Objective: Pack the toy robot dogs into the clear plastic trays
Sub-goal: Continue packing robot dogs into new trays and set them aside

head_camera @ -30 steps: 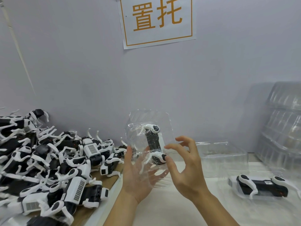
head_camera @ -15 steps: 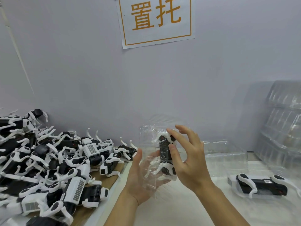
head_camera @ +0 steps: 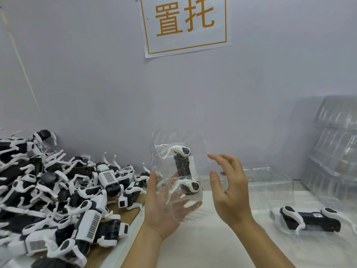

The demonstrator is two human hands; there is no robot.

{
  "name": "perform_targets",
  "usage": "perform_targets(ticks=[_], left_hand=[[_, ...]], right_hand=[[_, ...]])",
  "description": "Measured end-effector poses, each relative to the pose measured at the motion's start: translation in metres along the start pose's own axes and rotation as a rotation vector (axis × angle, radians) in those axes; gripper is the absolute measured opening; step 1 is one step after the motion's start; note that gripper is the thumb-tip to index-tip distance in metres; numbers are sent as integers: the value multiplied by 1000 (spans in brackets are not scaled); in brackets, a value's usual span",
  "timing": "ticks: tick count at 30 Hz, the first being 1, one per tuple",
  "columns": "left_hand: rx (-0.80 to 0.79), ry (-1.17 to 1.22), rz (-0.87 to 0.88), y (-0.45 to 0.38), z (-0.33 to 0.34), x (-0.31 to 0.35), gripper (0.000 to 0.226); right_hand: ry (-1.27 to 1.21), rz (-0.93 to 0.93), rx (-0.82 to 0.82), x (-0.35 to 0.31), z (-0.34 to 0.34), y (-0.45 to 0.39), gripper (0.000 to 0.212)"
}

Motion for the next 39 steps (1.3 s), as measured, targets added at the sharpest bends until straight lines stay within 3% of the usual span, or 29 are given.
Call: perform_targets(ticks=[5,14,18,21,25,28,31,34,39], left_hand=[[-9,7,-35,5,6,-5,97],[-132,93,-117,11,10,-3,109],[-152,101,-119,12,10,-1,113],[-85,23,-54,13,12,2,101],[122,-309,187,11,7,26,68],[130,-655,380,18,13,45,53],[113,-974,518,21,14,56,55],[149,-1262,498,17,6,59,57],[75,-1486,427,17,4,52,65]], right_hand=[[35,-94,-83,-10,6,6,18],[85,-250,-120,-28,12,8,24],[106,-254,-122,-27,12,7,23],[109,-193,-119,-22,11,7,20],[149,7,-189,-1,8,4,24],[183,182,-267,15,5,1,35],[107,378,-61,28,-9,-10,34],[108,550,97,39,-21,-16,33],[279,589,231,47,-37,-21,21]])
Point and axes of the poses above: each hand's wrist, its own y-axis away from the middle knuckle, its own z-axis out of the palm, x = y × z, the point moved 5 cm from there along -y, towards the middle knuckle, and after that the axes turned 15 degrees about x, right-handed, at the moved point
